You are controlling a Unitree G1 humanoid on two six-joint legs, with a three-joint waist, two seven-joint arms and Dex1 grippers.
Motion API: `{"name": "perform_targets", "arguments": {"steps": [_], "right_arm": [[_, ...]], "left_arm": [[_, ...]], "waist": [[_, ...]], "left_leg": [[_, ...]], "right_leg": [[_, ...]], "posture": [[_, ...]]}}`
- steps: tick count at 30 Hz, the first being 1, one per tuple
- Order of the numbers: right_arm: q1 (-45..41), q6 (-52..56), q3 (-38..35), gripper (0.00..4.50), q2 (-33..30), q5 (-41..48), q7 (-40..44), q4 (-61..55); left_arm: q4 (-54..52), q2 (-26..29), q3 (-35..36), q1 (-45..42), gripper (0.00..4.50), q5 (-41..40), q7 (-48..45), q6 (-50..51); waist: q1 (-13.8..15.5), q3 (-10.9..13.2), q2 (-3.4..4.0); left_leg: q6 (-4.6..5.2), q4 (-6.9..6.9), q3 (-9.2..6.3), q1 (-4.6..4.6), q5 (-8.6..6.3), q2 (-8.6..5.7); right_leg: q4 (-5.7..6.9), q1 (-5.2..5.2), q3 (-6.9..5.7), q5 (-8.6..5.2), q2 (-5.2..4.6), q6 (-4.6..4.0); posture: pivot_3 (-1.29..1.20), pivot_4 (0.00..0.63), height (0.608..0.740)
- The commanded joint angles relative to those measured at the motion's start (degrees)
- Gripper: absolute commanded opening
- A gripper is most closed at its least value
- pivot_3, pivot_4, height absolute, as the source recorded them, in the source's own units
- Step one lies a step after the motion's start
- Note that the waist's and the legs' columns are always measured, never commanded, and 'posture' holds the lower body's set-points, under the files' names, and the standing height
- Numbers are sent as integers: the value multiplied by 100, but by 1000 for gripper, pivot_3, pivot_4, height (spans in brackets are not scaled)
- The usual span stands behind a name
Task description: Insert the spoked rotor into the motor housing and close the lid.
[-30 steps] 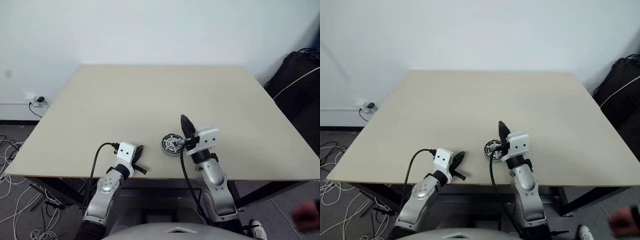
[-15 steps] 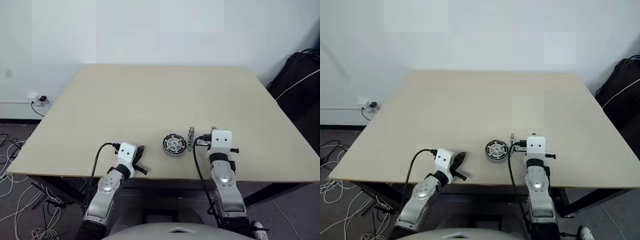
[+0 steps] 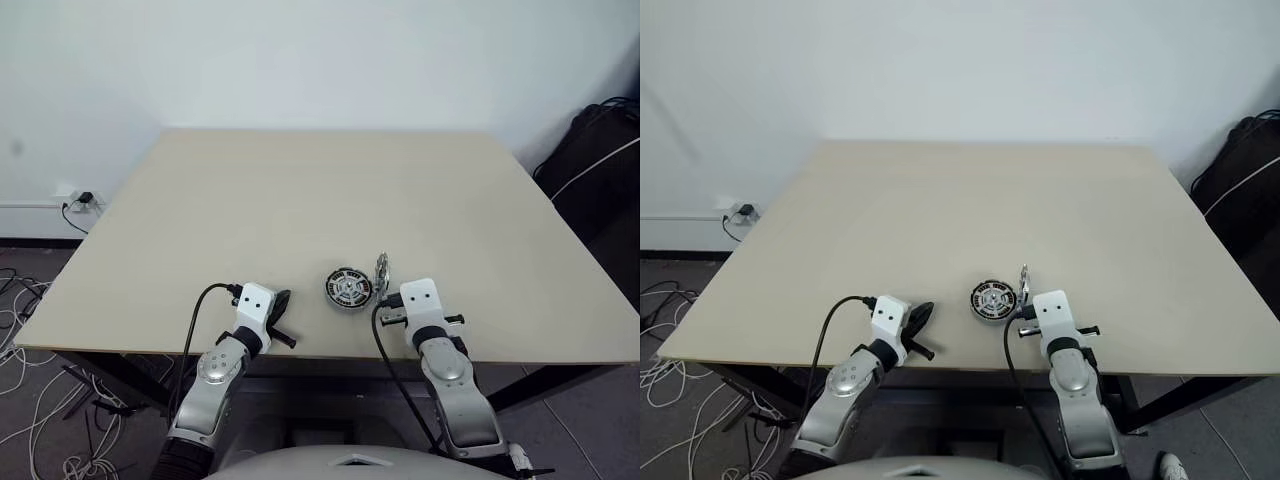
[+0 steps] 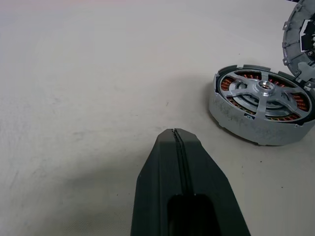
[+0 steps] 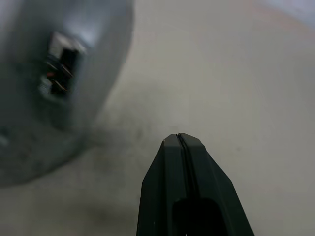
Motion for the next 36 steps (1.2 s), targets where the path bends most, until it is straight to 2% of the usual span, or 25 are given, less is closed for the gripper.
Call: {"name": "perform_targets", "arguments": {"steps": [1, 9, 21, 29, 36], "right_arm": [[-131, -79, 89, 7, -23, -82, -2, -301], [-356, -100, 293, 7, 4, 6, 217, -451], [-794, -84, 653, 7, 261, 78, 369, -52], [-1190, -630, 641, 7, 405, 238, 315, 1424], [-1542, -1019, 670, 7, 567, 316, 260, 2217]], "left_arm": [[-31, -33, -2, -94, 0, -5, -23, -85], [-26, -32, 24, -82, 0, 1, -7, -102], [-108, -7, 51, -20, 0, 6, 35, -110], [-205, 50, 68, 42, 0, 8, 62, -78], [-288, 113, 93, 96, 0, 4, 74, -50]], "waist": [[0, 0, 0], [-2, 2, -3], [-6, 3, -5], [-12, 2, -5], [-18, 0, -6]], "left_leg": [[0, 0, 0, 0, 0, 0], [0, 0, 0, 0, 0, 0], [-1, 0, 0, 0, -1, 0], [-2, 0, 0, 2, -1, 0], [-3, 0, 0, 12, -1, 0]], "right_leg": [[0, 0, -1, 0, 0, 1], [0, -1, -2, 1, 1, 1], [1, -2, -6, 2, 1, 2], [1, -1, -10, 2, 2, 1], [3, 6, -10, 3, 4, 1]], "posture": [[0, 0, 740], [0, 0, 740], [0, 0, 740], [0, 0, 740], [0, 0, 740]]}}
